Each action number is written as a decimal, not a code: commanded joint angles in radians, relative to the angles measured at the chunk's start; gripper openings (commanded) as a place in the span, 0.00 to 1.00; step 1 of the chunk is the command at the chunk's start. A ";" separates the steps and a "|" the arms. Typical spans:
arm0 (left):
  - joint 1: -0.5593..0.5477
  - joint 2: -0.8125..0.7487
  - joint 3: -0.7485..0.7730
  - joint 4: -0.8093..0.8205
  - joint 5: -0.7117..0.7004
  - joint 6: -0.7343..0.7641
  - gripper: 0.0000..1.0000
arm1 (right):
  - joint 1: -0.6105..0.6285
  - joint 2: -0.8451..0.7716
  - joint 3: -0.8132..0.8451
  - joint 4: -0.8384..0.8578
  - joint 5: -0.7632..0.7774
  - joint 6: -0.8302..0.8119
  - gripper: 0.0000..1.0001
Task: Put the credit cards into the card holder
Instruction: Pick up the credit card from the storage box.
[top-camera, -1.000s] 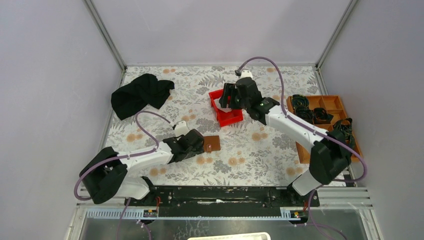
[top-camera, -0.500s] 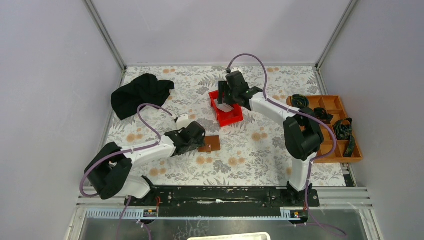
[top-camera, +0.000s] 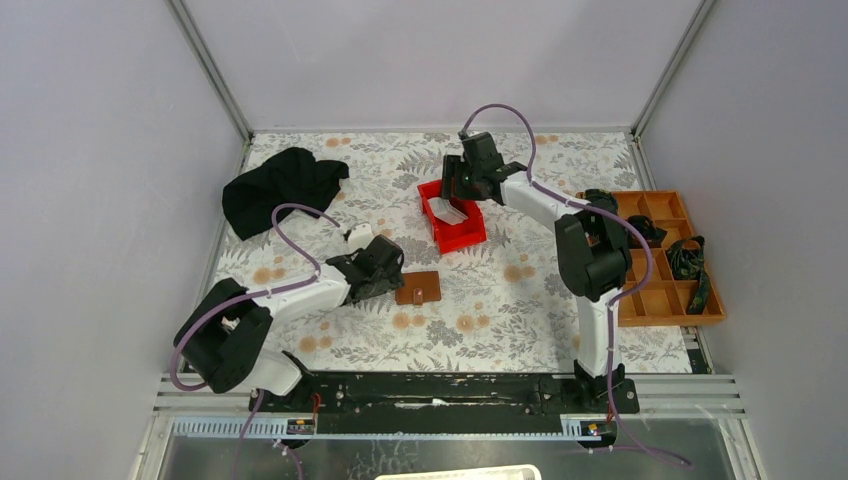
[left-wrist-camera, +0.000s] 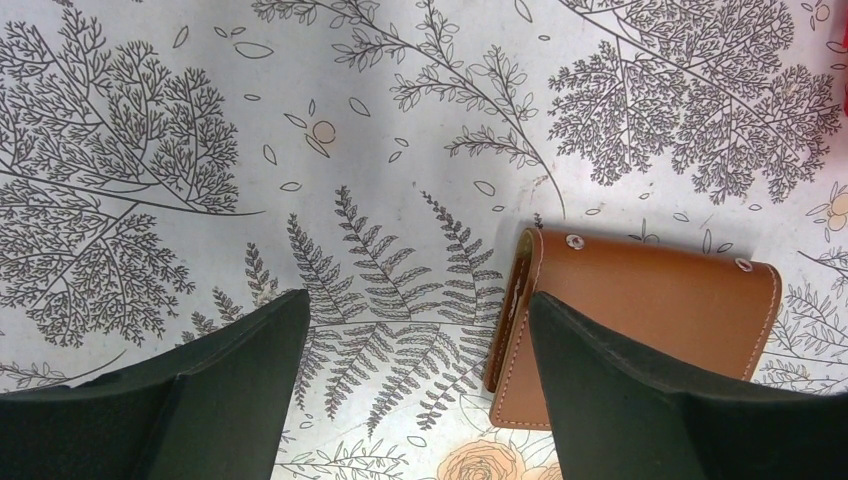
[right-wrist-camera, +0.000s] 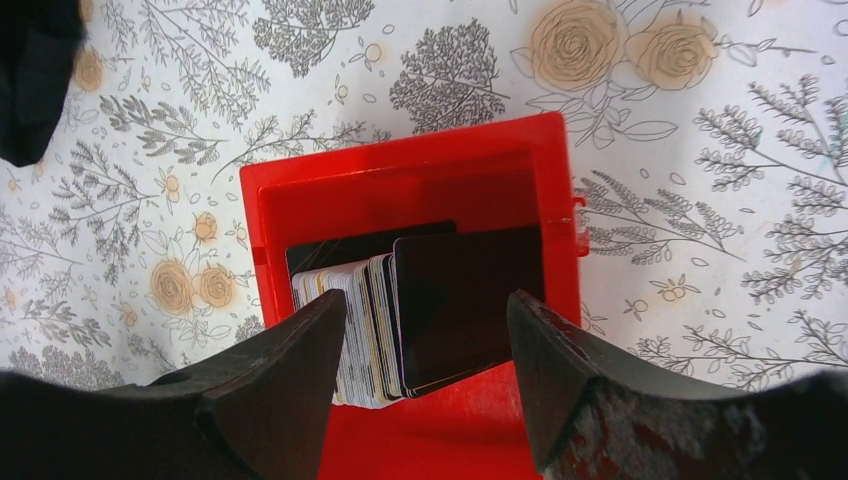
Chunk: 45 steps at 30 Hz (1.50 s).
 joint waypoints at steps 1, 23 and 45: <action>0.020 0.007 0.028 0.054 0.016 0.035 0.88 | 0.005 0.004 0.045 -0.006 -0.074 -0.003 0.68; 0.036 -0.007 -0.001 0.066 0.039 -0.001 0.88 | 0.005 -0.005 0.008 -0.018 -0.178 0.005 0.42; 0.037 -0.020 -0.027 0.085 0.060 -0.048 0.88 | 0.006 -0.057 0.082 -0.084 -0.194 -0.001 0.29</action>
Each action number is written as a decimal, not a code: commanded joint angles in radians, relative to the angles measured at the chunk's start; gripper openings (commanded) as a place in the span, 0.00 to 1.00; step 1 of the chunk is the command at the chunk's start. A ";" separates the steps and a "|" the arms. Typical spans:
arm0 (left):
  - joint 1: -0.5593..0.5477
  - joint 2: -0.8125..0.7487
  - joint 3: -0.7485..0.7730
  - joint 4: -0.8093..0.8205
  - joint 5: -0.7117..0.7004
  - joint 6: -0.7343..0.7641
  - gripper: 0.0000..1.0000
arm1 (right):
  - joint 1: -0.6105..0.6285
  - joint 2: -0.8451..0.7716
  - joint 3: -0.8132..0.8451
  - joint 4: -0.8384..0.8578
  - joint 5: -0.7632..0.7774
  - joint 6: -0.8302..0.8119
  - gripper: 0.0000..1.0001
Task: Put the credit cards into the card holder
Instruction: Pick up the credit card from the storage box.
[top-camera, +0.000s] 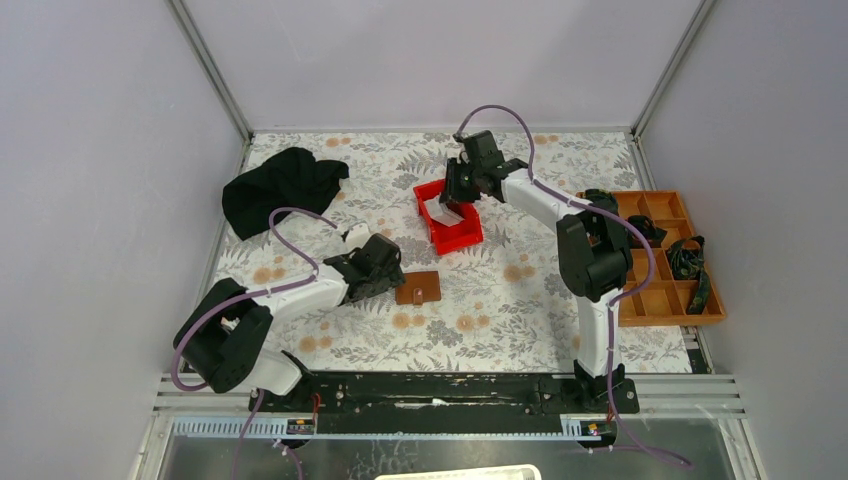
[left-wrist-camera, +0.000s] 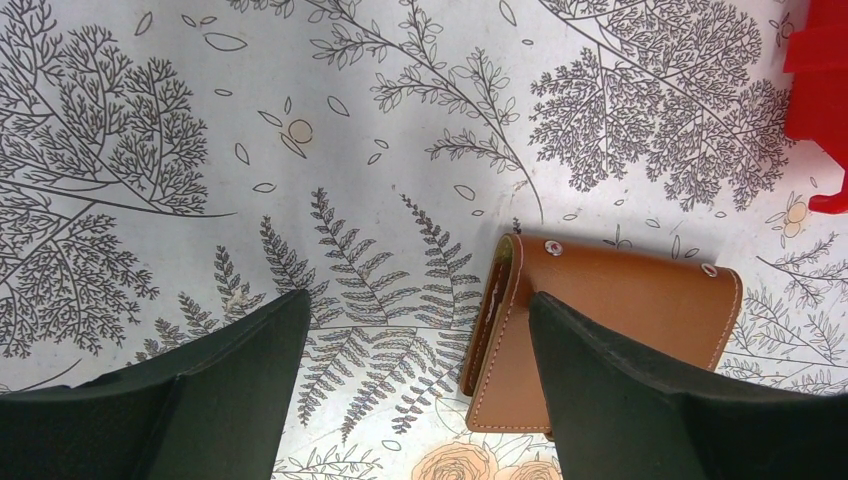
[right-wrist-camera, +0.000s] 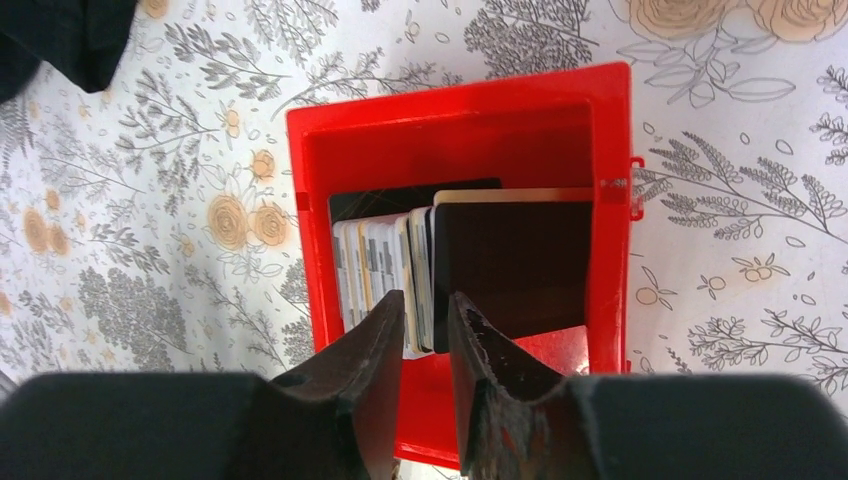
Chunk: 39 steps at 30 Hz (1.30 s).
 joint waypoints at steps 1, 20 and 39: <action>0.007 -0.023 -0.014 0.040 0.000 -0.011 0.88 | 0.006 -0.055 0.067 -0.009 -0.029 -0.003 0.28; 0.007 -0.022 -0.019 0.036 -0.001 0.003 0.88 | 0.008 0.045 0.135 -0.065 -0.008 -0.044 0.49; 0.021 -0.002 -0.001 0.041 0.005 0.038 0.88 | 0.007 0.067 0.073 -0.009 -0.071 -0.004 0.34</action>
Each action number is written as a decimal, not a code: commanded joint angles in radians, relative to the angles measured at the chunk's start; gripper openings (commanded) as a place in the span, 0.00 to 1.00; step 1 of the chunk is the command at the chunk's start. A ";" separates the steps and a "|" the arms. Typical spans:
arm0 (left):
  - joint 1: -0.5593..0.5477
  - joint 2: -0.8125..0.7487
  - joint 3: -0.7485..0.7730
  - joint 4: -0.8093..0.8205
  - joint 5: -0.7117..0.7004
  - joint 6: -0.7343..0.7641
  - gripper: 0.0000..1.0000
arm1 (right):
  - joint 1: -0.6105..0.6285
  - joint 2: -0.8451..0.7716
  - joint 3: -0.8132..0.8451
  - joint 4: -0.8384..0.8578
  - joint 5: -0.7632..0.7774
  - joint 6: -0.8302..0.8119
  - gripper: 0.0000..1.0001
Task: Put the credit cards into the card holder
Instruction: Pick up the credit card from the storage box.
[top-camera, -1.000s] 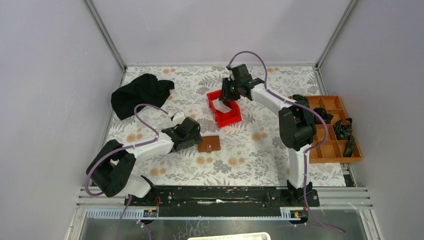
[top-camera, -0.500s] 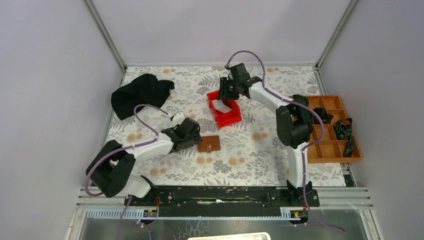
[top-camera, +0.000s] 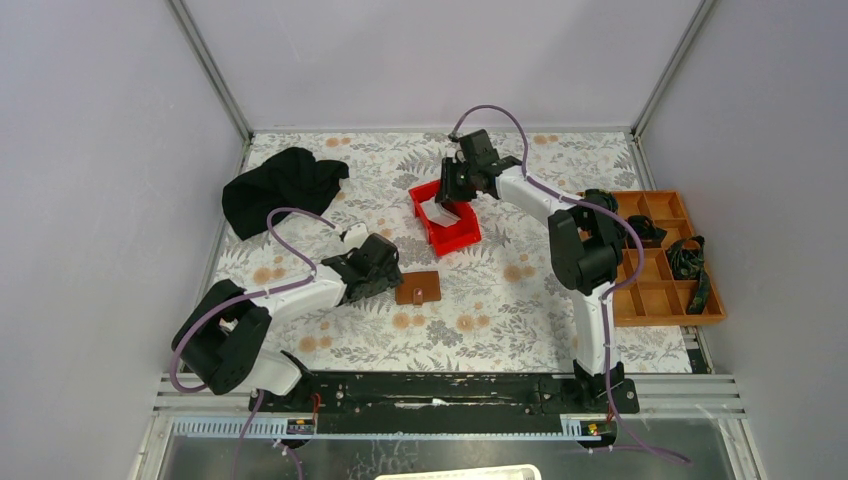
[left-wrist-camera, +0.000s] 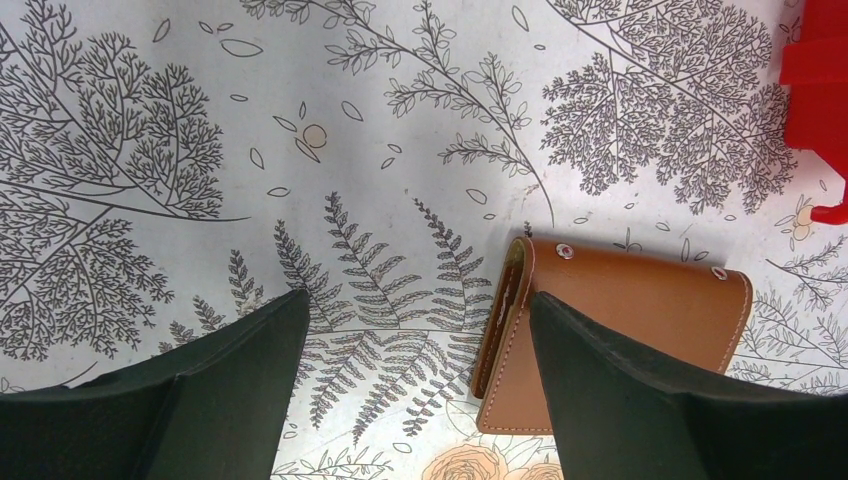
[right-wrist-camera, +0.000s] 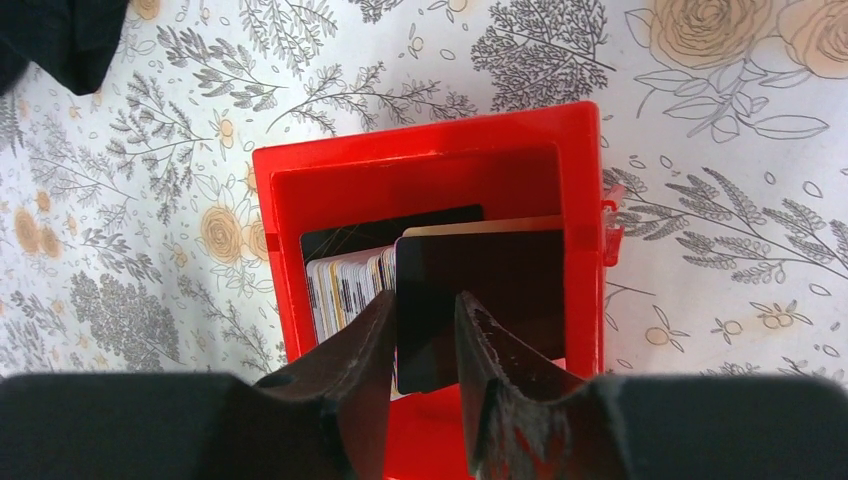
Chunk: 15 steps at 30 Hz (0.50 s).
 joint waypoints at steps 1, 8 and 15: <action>0.010 0.010 0.013 0.035 0.005 0.022 0.88 | 0.007 -0.016 -0.023 0.024 -0.052 0.019 0.32; 0.012 0.006 0.013 0.040 0.010 0.024 0.88 | 0.007 -0.057 -0.014 0.015 -0.042 0.021 0.28; 0.013 0.006 0.013 0.048 0.016 0.020 0.88 | 0.006 -0.084 0.006 -0.009 -0.026 0.011 0.27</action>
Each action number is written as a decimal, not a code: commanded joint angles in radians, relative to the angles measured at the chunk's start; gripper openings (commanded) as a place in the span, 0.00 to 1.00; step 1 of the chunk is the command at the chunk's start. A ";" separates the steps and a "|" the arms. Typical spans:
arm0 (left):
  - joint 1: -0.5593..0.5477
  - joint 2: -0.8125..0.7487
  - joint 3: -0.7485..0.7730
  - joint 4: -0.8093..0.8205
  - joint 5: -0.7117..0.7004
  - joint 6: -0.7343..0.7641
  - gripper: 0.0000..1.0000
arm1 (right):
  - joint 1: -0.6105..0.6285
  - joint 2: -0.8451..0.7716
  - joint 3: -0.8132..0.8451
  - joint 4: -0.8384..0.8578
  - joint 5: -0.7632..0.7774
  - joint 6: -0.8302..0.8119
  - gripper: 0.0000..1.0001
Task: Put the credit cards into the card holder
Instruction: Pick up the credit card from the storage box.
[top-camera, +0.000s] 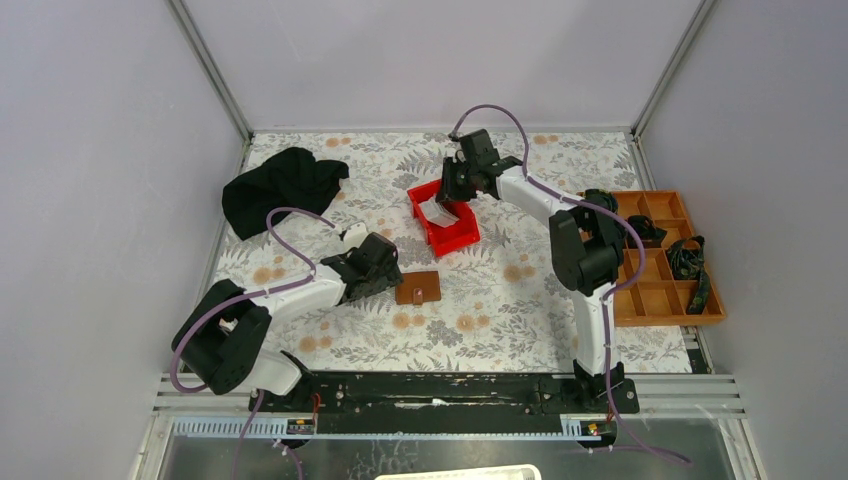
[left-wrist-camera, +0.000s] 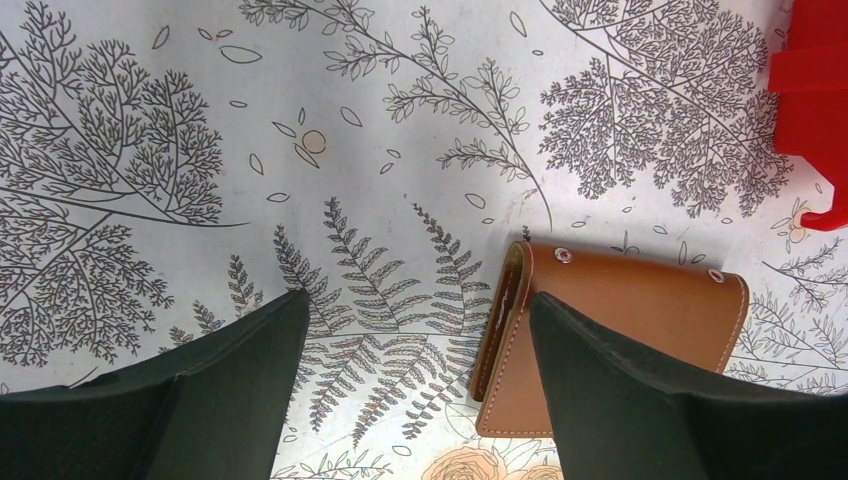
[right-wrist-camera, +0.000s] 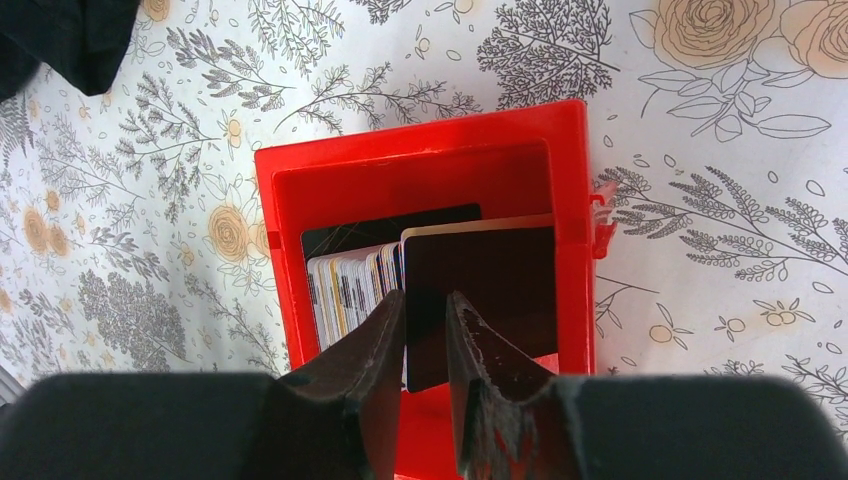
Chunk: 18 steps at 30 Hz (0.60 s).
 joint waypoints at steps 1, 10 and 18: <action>0.005 0.007 0.013 0.043 0.007 0.009 0.88 | 0.008 -0.077 0.017 -0.032 -0.011 -0.002 0.27; 0.005 0.008 0.013 0.048 0.010 0.007 0.88 | 0.006 -0.095 0.017 -0.041 0.008 -0.013 0.27; 0.005 0.018 0.024 0.048 0.011 0.011 0.88 | 0.000 -0.092 0.031 -0.062 0.040 -0.030 0.25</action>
